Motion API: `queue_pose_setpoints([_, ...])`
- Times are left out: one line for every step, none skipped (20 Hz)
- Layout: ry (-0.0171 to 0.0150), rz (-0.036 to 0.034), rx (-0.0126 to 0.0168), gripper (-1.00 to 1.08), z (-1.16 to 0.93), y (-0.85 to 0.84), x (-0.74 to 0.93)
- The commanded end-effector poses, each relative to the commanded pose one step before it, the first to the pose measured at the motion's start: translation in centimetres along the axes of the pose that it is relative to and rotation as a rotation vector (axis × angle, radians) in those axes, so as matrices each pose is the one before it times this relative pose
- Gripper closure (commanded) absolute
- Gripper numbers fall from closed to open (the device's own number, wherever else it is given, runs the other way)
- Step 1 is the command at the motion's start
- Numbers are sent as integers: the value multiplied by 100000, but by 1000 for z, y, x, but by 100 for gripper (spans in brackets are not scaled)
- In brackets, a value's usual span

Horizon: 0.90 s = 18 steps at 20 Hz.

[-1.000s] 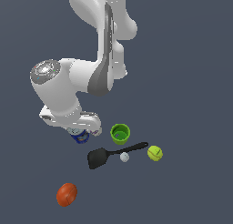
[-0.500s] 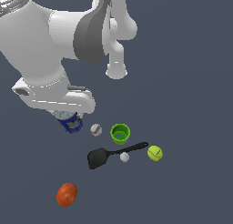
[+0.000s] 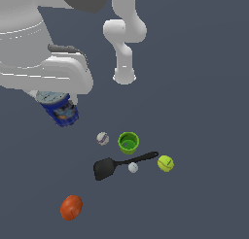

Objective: Pick up a designated object from a clutter of objects.

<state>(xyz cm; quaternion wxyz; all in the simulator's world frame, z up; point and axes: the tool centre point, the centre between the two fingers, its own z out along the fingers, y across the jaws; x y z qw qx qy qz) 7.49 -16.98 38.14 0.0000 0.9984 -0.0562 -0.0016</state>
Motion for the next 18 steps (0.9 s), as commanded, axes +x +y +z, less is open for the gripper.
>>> queue_pose_setpoints([309, -47, -27, 108, -2317, 59, 131])
queue_pose_setpoints([0, 0, 0, 108, -688, 28, 59])
queue_pose_setpoints([0, 0, 0, 108, -631, 26, 57])
queue_pose_setpoints([0, 0, 0, 108, -574, 24, 55])
queue_pose_setpoints([0, 0, 0, 108, -519, 22, 53])
queue_pose_setpoints([0, 0, 0, 108, -466, 20, 50])
queue_pose_setpoints([12, -63, 27, 108, -420, -10, 49])
queue_pose_setpoints([0, 0, 0, 108, -367, 17, 45])
queue_pose_setpoints([0, 0, 0, 108, -322, 15, 42])
queue_pose_setpoints([0, 0, 0, 108, -280, 13, 39])
queue_pose_setpoints([0, 0, 0, 108, -240, 12, 35])
queue_pose_setpoints([0, 0, 0, 108, -203, 10, 32])
queue_pose_setpoints([0, 0, 0, 108, -168, 8, 27])
queue_pose_setpoints([0, 0, 0, 108, -134, 7, 23])
queue_pose_setpoints([0, 0, 0, 108, -103, 5, 18])
queue_pose_setpoints([0, 0, 0, 108, -72, 4, 13])
queue_pose_setpoints([0, 0, 0, 108, -43, 2, 8])
queue_pose_setpoints([0, 0, 0, 108, -14, 1, 3])
